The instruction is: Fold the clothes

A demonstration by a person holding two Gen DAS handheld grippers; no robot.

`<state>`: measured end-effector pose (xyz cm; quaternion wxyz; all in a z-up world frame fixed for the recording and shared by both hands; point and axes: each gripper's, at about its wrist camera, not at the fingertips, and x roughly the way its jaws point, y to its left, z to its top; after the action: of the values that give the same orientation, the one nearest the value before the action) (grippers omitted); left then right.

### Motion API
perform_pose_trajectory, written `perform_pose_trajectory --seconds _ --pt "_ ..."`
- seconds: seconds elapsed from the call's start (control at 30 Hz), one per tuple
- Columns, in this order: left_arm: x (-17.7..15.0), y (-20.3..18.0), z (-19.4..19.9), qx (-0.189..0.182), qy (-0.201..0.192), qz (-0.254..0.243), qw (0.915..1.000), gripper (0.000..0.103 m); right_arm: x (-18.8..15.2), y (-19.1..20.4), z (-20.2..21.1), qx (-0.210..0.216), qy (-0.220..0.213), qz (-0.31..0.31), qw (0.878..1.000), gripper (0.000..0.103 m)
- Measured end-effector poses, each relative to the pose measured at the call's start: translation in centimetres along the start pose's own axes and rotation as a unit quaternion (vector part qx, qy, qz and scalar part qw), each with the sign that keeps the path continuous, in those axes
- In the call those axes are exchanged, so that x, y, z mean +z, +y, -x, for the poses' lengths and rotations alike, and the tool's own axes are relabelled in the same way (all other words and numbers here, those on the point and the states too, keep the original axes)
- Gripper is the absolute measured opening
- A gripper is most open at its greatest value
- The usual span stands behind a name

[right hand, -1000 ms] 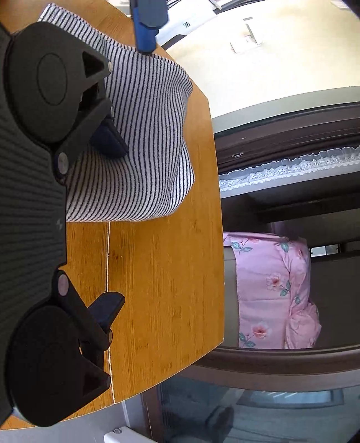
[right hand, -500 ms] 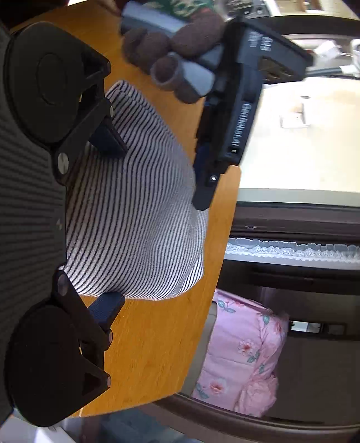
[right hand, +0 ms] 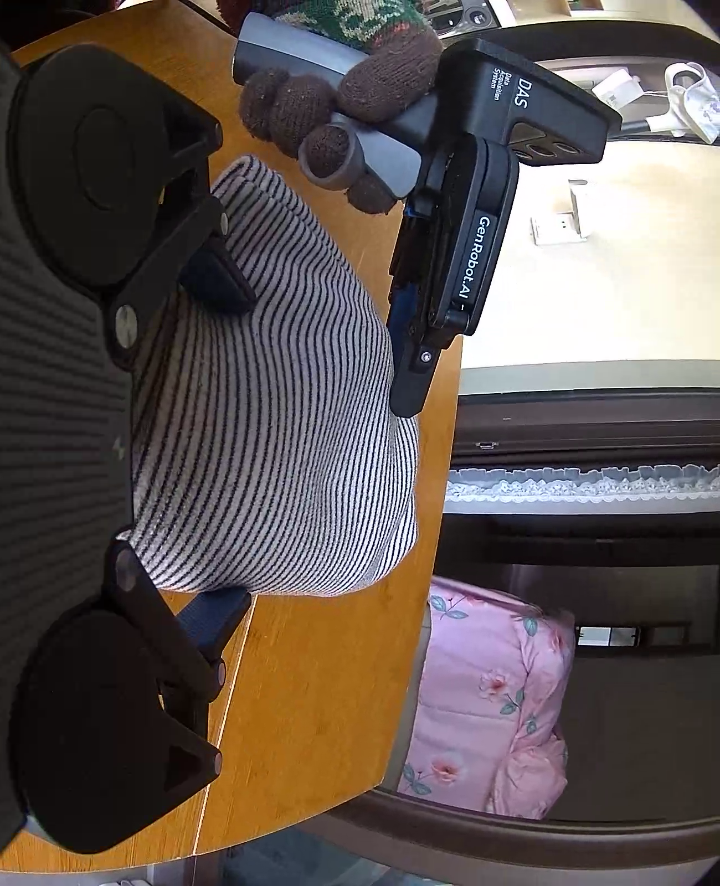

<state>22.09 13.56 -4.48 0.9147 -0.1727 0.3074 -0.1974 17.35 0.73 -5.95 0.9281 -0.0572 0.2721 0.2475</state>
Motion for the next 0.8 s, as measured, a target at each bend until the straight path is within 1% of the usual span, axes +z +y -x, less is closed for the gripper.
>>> perform_pose_trajectory --seconds 0.47,0.6,0.63,0.67,0.73,0.8 --pt "0.1 0.3 -0.2 0.0 0.0 -0.003 1.0 0.055 -0.3 0.2 0.3 0.002 -0.001 -0.01 1.0 0.103" --pt "0.0 0.0 0.6 0.008 -0.005 0.0 1.0 0.057 -0.3 0.0 0.2 0.005 0.0 -0.014 1.0 0.103" --pt "-0.1 -0.2 1.1 0.011 -0.01 0.002 0.9999 0.062 -0.3 0.0 0.2 0.005 0.0 -0.016 1.0 0.103" --pt "-0.3 -0.4 1.8 0.014 -0.017 0.004 0.9998 0.073 -0.3 -0.1 0.2 0.006 0.001 -0.018 1.0 0.103" --pt "-0.9 -1.0 3.2 0.026 -0.028 0.006 0.9992 0.091 -0.3 -0.3 0.1 0.01 0.002 -0.025 1.0 0.103" --pt "-1.8 -1.4 4.3 0.022 -0.029 0.004 0.9993 0.091 -0.3 -0.6 0.0 0.016 0.004 -0.032 0.999 0.103"
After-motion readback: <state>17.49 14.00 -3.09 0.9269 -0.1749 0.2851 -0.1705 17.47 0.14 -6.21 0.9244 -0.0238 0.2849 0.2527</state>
